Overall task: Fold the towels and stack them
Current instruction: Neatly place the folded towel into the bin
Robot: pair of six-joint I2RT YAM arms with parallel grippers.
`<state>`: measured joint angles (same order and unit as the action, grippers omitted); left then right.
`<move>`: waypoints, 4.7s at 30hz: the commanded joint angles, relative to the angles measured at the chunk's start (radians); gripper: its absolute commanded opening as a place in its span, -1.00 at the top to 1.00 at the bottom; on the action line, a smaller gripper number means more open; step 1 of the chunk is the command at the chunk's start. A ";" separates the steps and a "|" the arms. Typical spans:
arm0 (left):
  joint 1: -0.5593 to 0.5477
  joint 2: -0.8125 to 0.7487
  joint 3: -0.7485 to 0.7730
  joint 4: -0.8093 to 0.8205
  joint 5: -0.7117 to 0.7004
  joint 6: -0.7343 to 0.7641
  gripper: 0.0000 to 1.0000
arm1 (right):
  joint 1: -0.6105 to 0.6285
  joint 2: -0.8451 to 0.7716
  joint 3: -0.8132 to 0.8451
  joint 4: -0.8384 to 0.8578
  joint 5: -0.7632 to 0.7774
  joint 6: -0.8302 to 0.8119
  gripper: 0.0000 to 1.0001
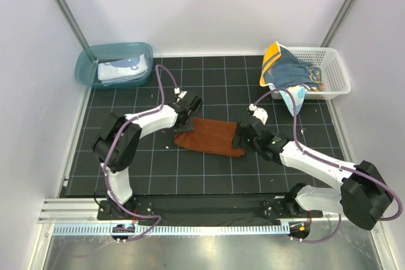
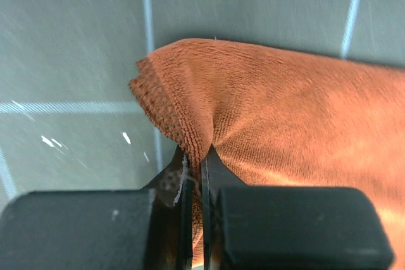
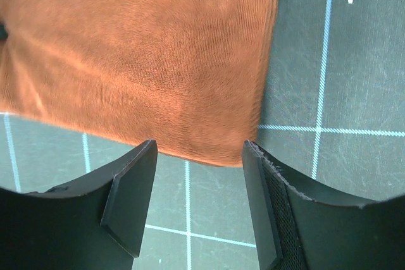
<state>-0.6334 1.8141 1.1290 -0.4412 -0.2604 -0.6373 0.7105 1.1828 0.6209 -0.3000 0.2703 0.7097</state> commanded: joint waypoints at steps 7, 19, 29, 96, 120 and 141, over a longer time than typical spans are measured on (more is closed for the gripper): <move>0.015 0.260 0.447 -0.251 -0.402 0.128 1.00 | 0.001 -0.052 0.132 -0.054 0.007 -0.050 -0.27; 0.126 0.680 1.089 -0.274 -0.623 0.398 1.00 | 0.001 -0.048 0.120 0.010 -0.049 -0.093 -0.26; 0.178 0.858 1.446 0.008 -0.698 0.747 1.00 | 0.001 0.033 0.066 0.120 -0.104 -0.134 -0.25; 0.702 0.741 1.344 0.085 -0.422 0.792 1.00 | 0.000 0.436 0.146 0.292 -0.291 -0.282 -0.25; 0.773 0.757 1.336 0.108 -0.405 0.703 -0.29 | 0.000 0.465 0.163 0.294 -0.309 -0.291 -0.26; 0.497 0.469 1.059 0.107 -0.384 0.427 -0.40 | 0.000 0.298 0.229 0.194 -0.174 -0.274 -0.27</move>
<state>-0.0917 2.4176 2.2215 -0.3477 -0.6418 -0.1040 0.7094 1.5623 0.7807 -0.0586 0.0231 0.4229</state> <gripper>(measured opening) 0.701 0.633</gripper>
